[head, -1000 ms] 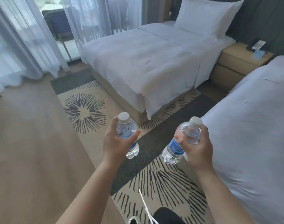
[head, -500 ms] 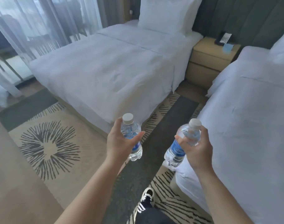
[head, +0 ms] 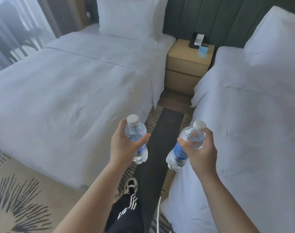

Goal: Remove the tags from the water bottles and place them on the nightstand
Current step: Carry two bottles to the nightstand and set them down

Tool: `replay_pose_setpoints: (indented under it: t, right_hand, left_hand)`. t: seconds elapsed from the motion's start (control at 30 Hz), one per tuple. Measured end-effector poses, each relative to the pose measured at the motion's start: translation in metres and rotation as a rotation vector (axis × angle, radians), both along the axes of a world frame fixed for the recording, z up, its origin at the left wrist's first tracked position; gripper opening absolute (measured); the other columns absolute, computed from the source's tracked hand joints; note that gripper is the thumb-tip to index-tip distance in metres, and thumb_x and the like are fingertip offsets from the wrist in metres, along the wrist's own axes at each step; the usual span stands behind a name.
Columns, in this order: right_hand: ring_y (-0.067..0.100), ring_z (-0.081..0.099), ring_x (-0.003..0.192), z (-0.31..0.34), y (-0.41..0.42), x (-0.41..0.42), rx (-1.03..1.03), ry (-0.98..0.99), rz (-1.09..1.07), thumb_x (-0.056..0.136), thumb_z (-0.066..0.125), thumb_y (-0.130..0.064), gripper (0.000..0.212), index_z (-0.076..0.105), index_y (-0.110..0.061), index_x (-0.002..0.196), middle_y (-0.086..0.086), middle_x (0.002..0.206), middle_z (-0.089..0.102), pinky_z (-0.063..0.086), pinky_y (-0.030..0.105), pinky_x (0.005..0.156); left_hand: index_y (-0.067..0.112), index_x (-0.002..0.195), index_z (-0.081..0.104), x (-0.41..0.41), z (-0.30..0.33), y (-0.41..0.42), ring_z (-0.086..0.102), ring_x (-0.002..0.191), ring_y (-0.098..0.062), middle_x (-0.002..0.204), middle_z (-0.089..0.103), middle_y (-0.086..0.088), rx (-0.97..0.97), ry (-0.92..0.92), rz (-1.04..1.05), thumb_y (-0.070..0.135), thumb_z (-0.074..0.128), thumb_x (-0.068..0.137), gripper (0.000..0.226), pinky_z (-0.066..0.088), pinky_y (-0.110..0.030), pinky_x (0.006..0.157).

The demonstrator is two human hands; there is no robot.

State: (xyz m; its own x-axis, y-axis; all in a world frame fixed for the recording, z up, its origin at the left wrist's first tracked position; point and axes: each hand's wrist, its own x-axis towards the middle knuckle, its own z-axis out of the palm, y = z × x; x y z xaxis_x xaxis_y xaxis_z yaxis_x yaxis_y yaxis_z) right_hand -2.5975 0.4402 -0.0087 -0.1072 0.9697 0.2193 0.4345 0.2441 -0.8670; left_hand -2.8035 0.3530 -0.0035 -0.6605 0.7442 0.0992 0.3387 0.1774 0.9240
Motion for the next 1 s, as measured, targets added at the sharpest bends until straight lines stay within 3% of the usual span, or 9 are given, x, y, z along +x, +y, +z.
replay_pose_setpoints:
  t: [0.17,0.4,0.63,0.77,1.0]
  right_hand:
    - [0.009,0.054,0.091,-0.016,0.091,-0.048,-0.020,0.013,-0.092,0.061,0.070,-0.061,0.075,0.045,-0.029,0.125,-0.008,0.113,0.058,0.035,-0.008,0.062]
    - [0.008,0.053,0.092,-0.010,0.236,-0.129,-0.047,0.024,-0.173,0.065,0.075,-0.051,0.071,0.046,-0.029,0.126,-0.005,0.117,0.058,0.035,-0.008,0.065]
    - [-0.015,0.052,0.086,0.001,0.356,-0.173,-0.045,0.038,-0.276,0.064,0.074,-0.052,0.070,0.046,-0.031,0.124,-0.010,0.110,0.057,0.034,-0.007,0.061]
    - [-0.018,0.052,0.085,-0.005,0.427,-0.184,-0.041,0.032,-0.313,0.064,0.077,-0.050,0.069,0.046,-0.031,0.123,-0.010,0.107,0.059,0.035,-0.006,0.060]
    - [-0.004,0.056,0.087,-0.025,0.597,-0.194,-0.031,0.068,-0.318,0.066,0.081,-0.043,0.067,0.047,-0.033,0.123,-0.013,0.107,0.060,0.035,-0.006,0.064]
  left_hand:
    - [0.045,0.108,0.045,-0.053,-0.015,0.110,0.063,0.097,-0.012,0.102,0.061,0.023,-0.014,0.032,-0.080,0.067,0.073,0.052,0.066,0.056,-0.046,0.083]
    - [0.066,0.100,0.036,-0.136,-0.011,0.280,0.060,0.091,-0.006,0.095,0.054,0.040,-0.025,0.064,-0.230,0.067,0.071,0.055,0.057,0.057,-0.043,0.080]
    - [0.061,0.104,0.036,-0.181,-0.003,0.422,0.060,0.094,-0.010,0.097,0.055,0.035,-0.009,0.072,-0.308,0.063,0.073,0.056,0.061,0.056,-0.041,0.081]
    - [0.047,0.107,0.044,-0.195,-0.012,0.496,0.061,0.094,-0.010,0.099,0.059,0.026,-0.006,0.071,-0.337,0.052,0.081,0.062,0.059,0.056,-0.042,0.079]
    - [0.044,0.103,0.048,-0.205,-0.029,0.661,0.064,0.091,-0.006,0.097,0.063,0.020,0.015,0.045,-0.333,0.064,0.074,0.055,0.058,0.057,-0.038,0.075]
